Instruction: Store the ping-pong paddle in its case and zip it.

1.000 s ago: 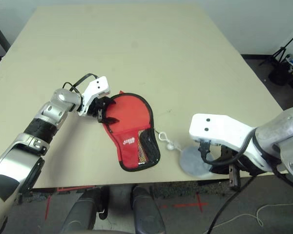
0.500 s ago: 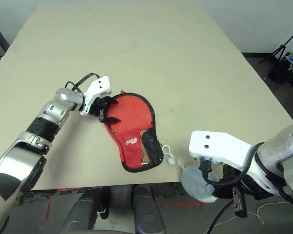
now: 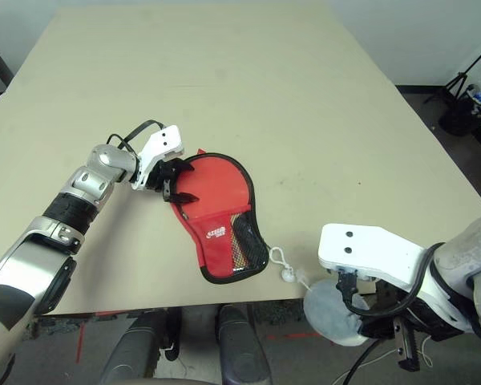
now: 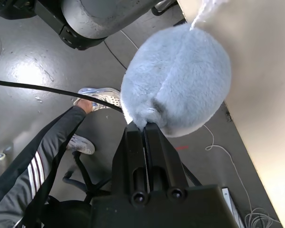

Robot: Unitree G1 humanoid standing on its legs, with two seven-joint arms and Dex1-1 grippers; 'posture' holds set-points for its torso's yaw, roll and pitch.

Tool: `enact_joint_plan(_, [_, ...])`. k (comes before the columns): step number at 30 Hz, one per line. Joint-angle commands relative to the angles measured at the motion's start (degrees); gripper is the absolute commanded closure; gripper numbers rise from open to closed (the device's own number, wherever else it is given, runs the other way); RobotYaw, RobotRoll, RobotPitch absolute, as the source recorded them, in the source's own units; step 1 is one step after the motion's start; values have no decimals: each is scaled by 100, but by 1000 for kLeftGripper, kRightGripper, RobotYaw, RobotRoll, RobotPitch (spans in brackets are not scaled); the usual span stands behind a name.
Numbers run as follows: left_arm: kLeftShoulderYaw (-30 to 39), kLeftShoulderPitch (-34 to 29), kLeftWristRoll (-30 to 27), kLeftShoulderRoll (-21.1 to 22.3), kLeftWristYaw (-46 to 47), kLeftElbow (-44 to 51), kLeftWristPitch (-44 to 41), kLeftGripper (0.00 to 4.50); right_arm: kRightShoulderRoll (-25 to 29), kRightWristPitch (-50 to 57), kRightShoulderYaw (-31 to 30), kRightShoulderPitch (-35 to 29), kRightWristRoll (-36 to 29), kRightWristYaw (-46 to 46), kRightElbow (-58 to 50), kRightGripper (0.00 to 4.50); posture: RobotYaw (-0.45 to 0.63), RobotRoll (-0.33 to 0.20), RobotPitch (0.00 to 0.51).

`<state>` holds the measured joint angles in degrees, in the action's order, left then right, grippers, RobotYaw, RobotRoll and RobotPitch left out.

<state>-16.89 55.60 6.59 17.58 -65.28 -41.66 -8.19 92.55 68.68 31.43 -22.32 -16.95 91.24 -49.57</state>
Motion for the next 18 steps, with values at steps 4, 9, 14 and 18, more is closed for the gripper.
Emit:
enact_joint_plan(4, [-158, -198, 129, 29, 52, -116, -114, 0, -99, -189, -248, 576, -387, -236, 360, 3529, -196, 0, 207])
enact_joint_plan(9, [-146, -226, 103, 50, 30, -16, -145, 0, 67, 297, -337, 1523, -1341, -234, 964, 1872, -185, 0, 202])
enact_joint_plan(14, [-11, -219, -58, 8, 22, 166, -341, 0, -939, 969, -1564, 4477, -2192, -1469, 2370, 322, -172, 0, 201])
enact_joint_plan(18, [278, -142, -358, -106, 136, 322, -649, 0, -2826, 1372, -2059, 6542, -1605, -3223, 3650, 21, -163, 0, 200])
